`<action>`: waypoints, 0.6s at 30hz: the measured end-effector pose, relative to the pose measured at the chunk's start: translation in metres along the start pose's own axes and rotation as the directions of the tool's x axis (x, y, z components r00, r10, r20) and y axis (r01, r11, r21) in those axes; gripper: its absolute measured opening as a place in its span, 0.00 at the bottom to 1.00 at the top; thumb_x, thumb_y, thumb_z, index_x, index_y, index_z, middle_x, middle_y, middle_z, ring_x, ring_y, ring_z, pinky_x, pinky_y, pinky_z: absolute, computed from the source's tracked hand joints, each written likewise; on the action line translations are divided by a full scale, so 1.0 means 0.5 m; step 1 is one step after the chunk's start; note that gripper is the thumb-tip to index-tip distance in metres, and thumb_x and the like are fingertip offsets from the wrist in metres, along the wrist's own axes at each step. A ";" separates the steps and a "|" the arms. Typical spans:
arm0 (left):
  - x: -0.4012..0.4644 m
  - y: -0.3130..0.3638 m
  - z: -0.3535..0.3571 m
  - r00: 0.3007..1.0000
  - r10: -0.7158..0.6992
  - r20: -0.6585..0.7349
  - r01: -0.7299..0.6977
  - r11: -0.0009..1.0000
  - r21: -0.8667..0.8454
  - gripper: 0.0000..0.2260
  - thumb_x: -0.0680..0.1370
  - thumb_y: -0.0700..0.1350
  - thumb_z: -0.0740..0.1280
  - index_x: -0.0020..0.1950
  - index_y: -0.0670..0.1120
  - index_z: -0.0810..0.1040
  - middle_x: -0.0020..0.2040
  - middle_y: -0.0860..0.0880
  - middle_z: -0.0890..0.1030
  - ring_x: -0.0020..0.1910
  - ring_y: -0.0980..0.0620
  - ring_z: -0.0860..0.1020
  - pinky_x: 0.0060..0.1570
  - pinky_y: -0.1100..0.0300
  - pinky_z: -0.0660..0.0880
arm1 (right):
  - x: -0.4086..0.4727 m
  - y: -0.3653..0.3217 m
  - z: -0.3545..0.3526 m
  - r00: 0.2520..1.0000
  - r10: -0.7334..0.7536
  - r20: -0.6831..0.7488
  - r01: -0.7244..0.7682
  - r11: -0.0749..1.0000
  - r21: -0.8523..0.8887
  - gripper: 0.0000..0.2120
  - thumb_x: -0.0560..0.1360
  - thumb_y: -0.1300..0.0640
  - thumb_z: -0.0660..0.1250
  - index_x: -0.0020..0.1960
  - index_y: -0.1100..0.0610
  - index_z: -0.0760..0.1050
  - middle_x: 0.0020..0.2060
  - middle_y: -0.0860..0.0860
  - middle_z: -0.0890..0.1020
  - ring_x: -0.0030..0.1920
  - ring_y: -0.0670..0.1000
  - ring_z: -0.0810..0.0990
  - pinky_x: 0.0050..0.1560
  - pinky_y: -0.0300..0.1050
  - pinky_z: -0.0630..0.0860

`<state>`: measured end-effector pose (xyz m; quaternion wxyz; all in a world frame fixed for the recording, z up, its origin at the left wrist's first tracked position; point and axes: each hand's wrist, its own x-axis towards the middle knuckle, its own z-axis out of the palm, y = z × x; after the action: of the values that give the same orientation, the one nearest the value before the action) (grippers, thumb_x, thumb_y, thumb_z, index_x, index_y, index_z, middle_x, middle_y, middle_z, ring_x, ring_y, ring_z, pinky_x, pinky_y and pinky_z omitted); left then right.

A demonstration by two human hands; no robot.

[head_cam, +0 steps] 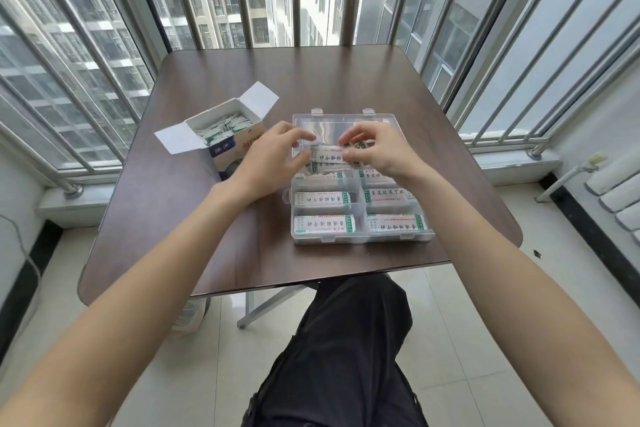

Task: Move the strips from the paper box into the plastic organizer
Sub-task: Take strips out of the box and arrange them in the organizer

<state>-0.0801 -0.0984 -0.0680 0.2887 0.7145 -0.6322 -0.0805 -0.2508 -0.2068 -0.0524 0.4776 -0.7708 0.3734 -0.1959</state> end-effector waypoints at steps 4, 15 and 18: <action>-0.009 -0.017 -0.001 1.000 0.005 0.006 -0.005 0.997 0.075 0.06 0.76 0.48 0.68 0.52 0.49 0.80 0.49 0.52 0.72 0.44 0.54 0.73 0.48 0.60 0.68 | 0.004 -0.012 0.027 0.996 -0.066 0.063 0.078 0.976 -0.202 0.09 0.70 0.66 0.70 0.44 0.53 0.77 0.47 0.52 0.81 0.46 0.47 0.78 0.35 0.27 0.72; -0.005 -0.011 -0.003 0.999 0.021 0.049 -0.030 0.979 0.199 0.08 0.75 0.52 0.68 0.49 0.50 0.83 0.47 0.49 0.75 0.48 0.50 0.74 0.46 0.58 0.67 | 0.008 -0.032 0.028 0.954 -0.173 0.244 0.286 0.766 -0.575 0.06 0.72 0.62 0.69 0.48 0.55 0.81 0.42 0.50 0.83 0.44 0.46 0.80 0.49 0.43 0.78; -0.003 -0.011 -0.001 0.996 0.000 0.094 -0.024 0.969 0.247 0.11 0.77 0.54 0.66 0.52 0.50 0.83 0.48 0.48 0.76 0.49 0.49 0.74 0.45 0.58 0.67 | 0.010 -0.036 0.030 0.947 -0.172 0.273 0.312 0.703 -0.639 0.06 0.73 0.61 0.69 0.49 0.56 0.82 0.46 0.52 0.84 0.46 0.49 0.81 0.51 0.49 0.79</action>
<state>-0.0756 -0.0965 -0.0706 0.1679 0.7366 -0.6544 -0.0322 -0.2308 -0.1974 -0.0439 0.1696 -0.9484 0.2659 -0.0329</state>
